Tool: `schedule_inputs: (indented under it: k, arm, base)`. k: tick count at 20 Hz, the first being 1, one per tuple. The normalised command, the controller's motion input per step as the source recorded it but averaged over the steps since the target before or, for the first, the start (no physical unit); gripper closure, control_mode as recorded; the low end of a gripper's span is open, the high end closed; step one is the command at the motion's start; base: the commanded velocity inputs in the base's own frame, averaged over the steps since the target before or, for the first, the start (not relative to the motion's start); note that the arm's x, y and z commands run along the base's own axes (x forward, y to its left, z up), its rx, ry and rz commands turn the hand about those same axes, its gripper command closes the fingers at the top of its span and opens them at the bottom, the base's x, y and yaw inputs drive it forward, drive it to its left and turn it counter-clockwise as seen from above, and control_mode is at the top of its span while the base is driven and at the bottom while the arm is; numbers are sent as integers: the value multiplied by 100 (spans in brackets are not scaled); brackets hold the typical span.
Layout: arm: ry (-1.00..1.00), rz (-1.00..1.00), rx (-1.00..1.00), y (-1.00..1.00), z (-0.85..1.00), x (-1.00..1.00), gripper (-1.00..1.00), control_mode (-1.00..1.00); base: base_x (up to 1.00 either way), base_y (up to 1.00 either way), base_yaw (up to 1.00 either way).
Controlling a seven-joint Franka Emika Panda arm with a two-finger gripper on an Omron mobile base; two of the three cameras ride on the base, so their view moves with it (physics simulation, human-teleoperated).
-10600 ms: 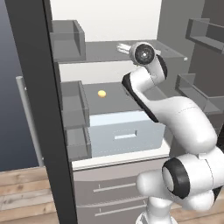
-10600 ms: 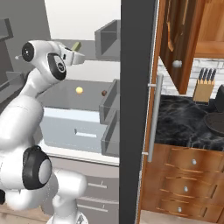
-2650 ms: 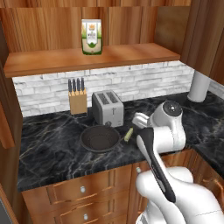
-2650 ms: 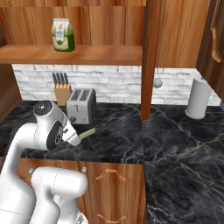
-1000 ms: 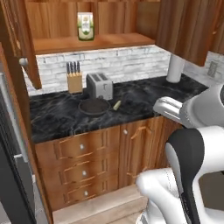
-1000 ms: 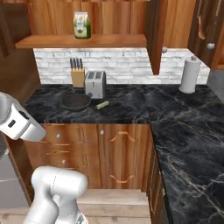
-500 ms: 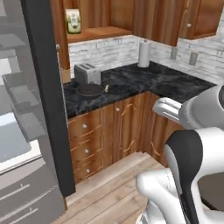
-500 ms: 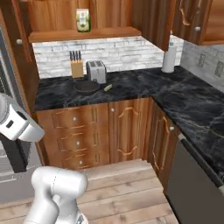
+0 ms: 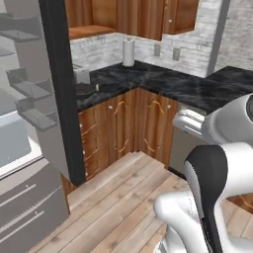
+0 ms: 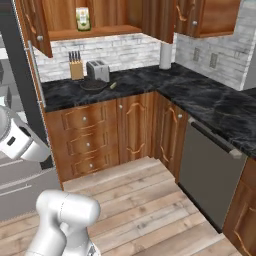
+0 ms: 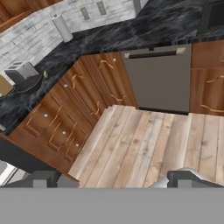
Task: Pick the egg and butter from the fridge and place them by the bowl for mixing.
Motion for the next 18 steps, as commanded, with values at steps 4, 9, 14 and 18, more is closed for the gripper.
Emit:
schedule_inputs:
  k: [4, 9, 14, 18]
  arm:
    - [0, 0, 0, 0, 0, 0, -100, 100]
    - [0, 0, 0, 0, 0, 0, -100, 100]
    - [0, 0, 0, 0, 0, 0, -100, 100]
    - [0, 0, 0, 0, 0, 0, -100, 100]
  base:
    - [-100, 52, -15]
    - [-100, 71, -3]
    - [-73, 6, 42]
    - [-98, -1, 51]
